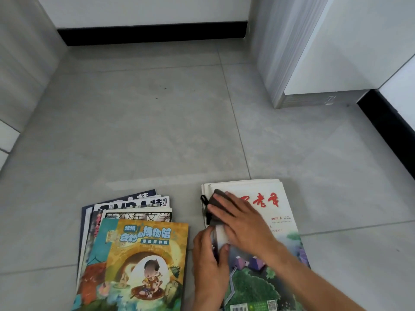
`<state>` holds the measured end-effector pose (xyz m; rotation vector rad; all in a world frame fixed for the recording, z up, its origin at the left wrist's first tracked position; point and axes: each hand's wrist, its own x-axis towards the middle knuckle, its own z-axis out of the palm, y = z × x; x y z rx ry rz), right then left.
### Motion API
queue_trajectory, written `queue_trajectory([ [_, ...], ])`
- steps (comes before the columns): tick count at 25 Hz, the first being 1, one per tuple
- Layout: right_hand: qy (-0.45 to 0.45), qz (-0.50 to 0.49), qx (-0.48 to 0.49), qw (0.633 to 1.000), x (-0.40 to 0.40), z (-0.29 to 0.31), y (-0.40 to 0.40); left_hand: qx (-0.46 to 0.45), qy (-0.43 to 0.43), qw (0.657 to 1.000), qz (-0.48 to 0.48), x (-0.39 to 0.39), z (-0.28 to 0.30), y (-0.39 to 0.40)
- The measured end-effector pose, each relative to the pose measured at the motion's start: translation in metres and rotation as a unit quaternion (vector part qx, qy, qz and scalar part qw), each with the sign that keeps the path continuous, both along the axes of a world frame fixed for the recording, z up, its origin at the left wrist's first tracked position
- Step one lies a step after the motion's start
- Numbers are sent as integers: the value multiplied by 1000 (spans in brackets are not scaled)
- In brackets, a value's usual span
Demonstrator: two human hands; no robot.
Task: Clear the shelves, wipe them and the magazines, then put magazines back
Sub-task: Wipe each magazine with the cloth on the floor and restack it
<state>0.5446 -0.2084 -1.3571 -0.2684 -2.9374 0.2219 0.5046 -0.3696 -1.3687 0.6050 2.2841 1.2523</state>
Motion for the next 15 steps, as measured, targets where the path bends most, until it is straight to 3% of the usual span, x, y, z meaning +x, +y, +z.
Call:
queue_trajectory([
  [3, 45, -238, -110, 964, 0, 0, 16, -5, -2, 1000, 10, -3, 2, -4],
  [4, 47, -227, -109, 967, -3, 0, 9, -1, -1, 1000, 13, -4, 1, -4],
  [7, -3, 33, -21, 999, -5, -4, -9, 8, -4, 1000, 19, -3, -2, -4],
  [8, -2, 33, -17, 999, -5, -2, 0, 9, -8, 1000, 22, -2, -3, -4],
  [9, 4, -48, -38, 998, -5, 0, 9, 8, -11, 1000, 25, -1, -4, -4],
  [11, 44, -302, -124, 944, -1, 4, 14, 2, -16, 999, 29, 1, -1, -3],
  [12, 58, -333, -114, 934, 0, 6, 6, -1, -15, 1000, 26, 2, -1, -2],
  [13, 47, -278, -86, 955, 2, 6, -4, -1, -12, 1000, 24, 1, -1, -1],
  [15, -7, -54, -10, 998, 20, -3, -21, 2, -5, 1000, 21, 2, -3, -1],
])
